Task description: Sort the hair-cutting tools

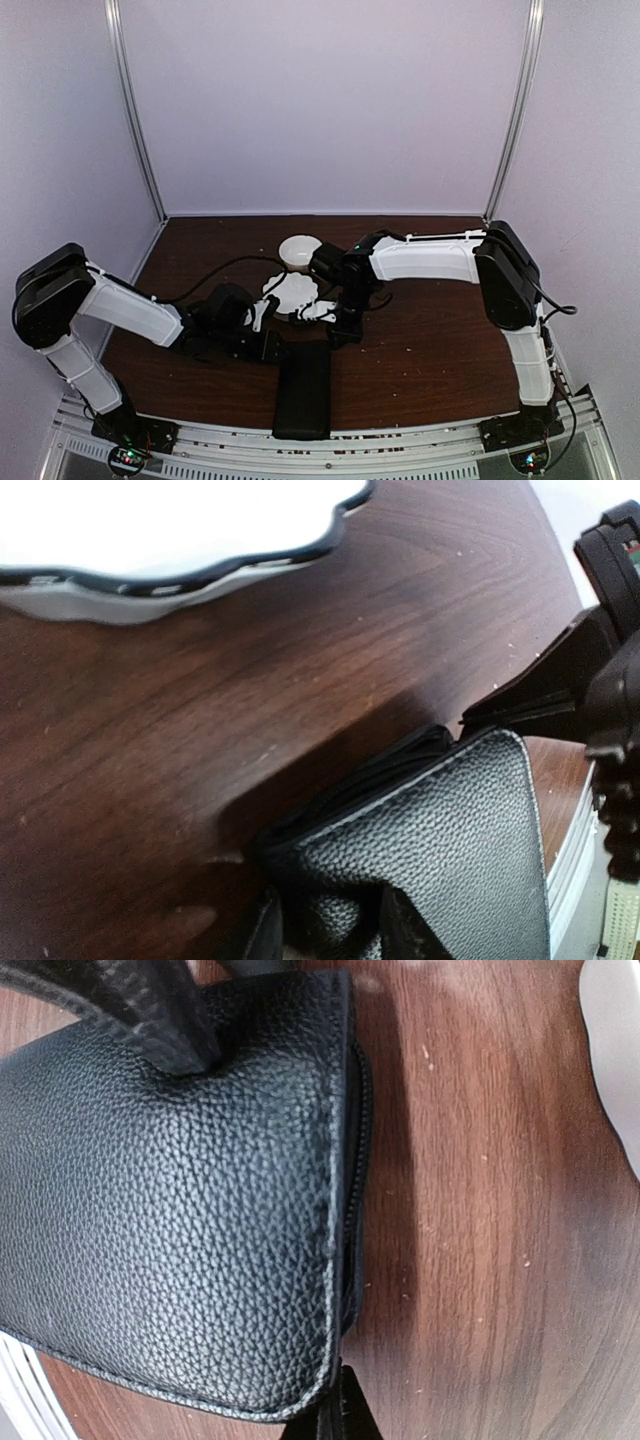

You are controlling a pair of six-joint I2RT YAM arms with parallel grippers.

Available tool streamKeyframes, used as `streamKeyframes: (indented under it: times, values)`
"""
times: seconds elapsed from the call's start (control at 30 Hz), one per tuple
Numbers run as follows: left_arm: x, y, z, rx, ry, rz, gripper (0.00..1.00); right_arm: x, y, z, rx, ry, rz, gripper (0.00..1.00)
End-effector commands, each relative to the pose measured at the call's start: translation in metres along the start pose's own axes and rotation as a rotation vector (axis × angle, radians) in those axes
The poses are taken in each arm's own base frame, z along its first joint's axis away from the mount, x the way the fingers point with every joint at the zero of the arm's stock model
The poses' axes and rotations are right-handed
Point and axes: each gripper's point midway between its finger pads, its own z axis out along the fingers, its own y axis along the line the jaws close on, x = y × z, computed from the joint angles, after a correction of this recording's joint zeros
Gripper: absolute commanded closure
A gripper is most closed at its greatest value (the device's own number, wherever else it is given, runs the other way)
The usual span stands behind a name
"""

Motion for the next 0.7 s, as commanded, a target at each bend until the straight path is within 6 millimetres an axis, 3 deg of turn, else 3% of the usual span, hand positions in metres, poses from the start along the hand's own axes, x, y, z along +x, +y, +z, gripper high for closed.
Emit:
streamKeyframes:
  times: [0.0, 0.17, 0.2, 0.43, 0.67]
  values:
    - [-0.003, -0.014, 0.011, 0.102, 0.012, -0.038, 0.69, -0.007, 0.005, 0.002, -0.016, -0.022, -0.02, 1.0]
    - [-0.002, -0.013, 0.012, 0.101, 0.016, -0.04, 0.98, -0.008, 0.003, 0.001, -0.005, -0.021, -0.021, 1.0]
    - [-0.002, -0.012, 0.012, 0.097, 0.013, -0.04, 1.0, -0.007, 0.002, 0.0, -0.001, -0.019, -0.02, 1.0]
    - [-0.009, 0.004, -0.006, -0.007, -0.059, -0.036, 1.0, 0.005, -0.01, -0.009, 0.033, -0.003, 0.015, 1.0]
    - [-0.013, 0.038, -0.032, -0.173, -0.142, -0.057, 1.0, 0.024, -0.012, -0.02, 0.045, 0.01, 0.049, 1.0]
